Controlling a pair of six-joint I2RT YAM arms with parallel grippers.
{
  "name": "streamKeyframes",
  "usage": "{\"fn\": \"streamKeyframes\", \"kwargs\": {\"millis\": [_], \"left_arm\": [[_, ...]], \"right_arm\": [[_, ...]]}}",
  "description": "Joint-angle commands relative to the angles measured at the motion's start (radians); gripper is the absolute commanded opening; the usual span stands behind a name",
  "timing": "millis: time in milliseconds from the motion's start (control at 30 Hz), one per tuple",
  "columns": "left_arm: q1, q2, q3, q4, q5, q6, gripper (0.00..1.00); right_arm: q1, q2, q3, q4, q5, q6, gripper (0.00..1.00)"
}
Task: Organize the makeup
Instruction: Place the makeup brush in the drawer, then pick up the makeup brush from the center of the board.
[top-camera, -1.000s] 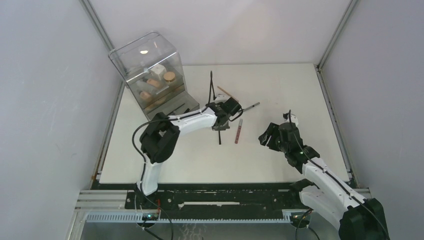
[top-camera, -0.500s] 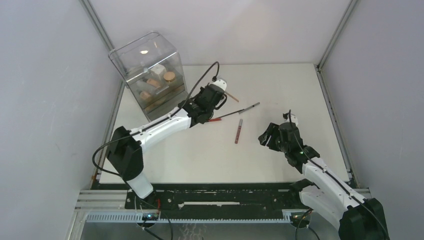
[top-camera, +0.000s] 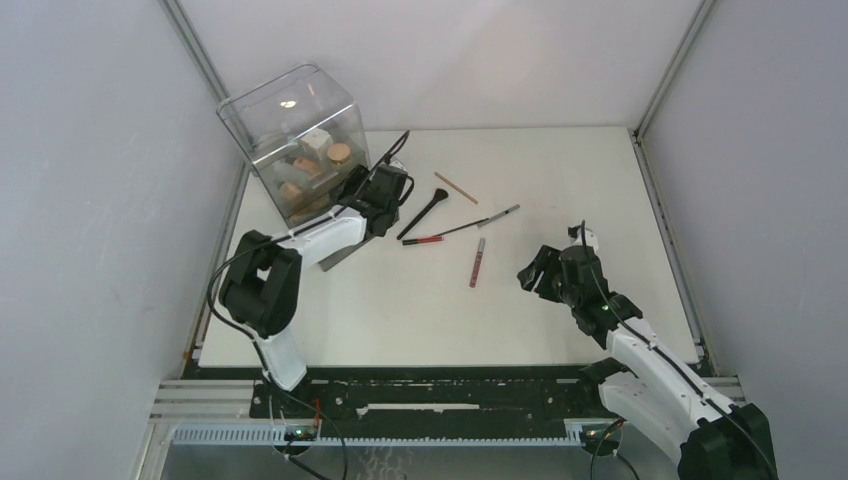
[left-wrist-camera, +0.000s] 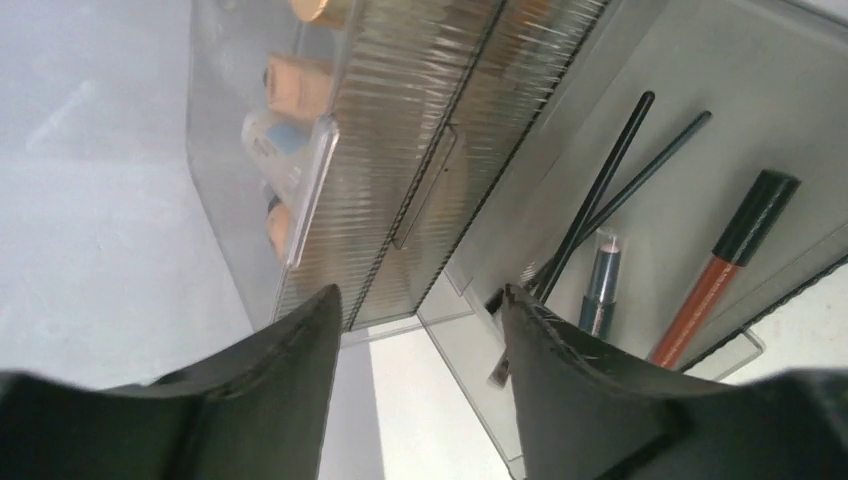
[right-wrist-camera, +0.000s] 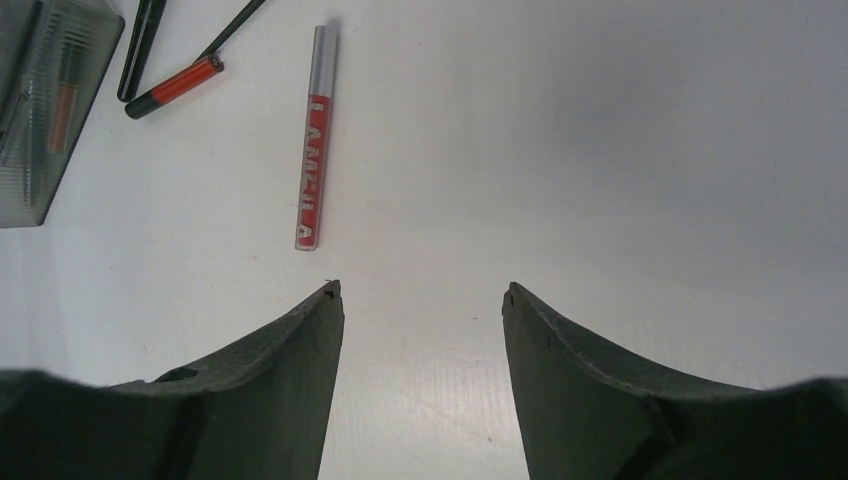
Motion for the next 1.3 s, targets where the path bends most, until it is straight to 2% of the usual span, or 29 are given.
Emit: {"fn": "streamKeyframes", "kwargs": {"millis": [0, 133, 300, 433, 533, 700, 867, 1100, 1267], "left_arm": [[0.012, 0.045, 0.072, -0.009, -0.025, -0.031, 0.72], [-0.014, -0.002, 0.148, -0.152, 0.056, -0.151, 0.74], [-0.095, -0.083, 0.188, -0.242, 0.281, -0.264, 0.75], [-0.112, -0.047, 0.285, -0.328, 0.457, -0.374, 0.77], [-0.112, 0.023, 0.357, -0.348, 0.562, -0.396, 0.77], [-0.092, 0.232, 0.528, -0.398, 0.628, -0.393, 0.73], [-0.063, 0.348, 0.65, -0.445, 0.709, -0.394, 0.7], [-0.029, 0.437, 0.709, -0.499, 0.761, -0.4, 0.65], [-0.019, 0.49, 0.723, -0.508, 0.808, -0.41, 0.57]], "right_arm": [[-0.007, -0.021, 0.013, 0.009, 0.019, 0.01, 0.67], [-0.007, -0.014, 0.014, 0.011, 0.024, 0.008, 0.67], [-0.008, 0.019, 0.013, 0.049, 0.001, 0.01, 0.67], [-0.007, 0.026, 0.014, 0.059, -0.009, 0.014, 0.67], [-0.007, 0.016, 0.014, 0.051, -0.005, 0.011, 0.67], [-0.007, -0.023, 0.014, 0.012, 0.01, 0.008, 0.67], [-0.008, -0.058, 0.01, -0.025, 0.043, 0.006, 0.67], [-0.013, -0.032, 0.011, 0.012, 0.019, 0.013, 0.67], [-0.015, -0.021, 0.01, 0.022, 0.01, 0.025, 0.67]]}}
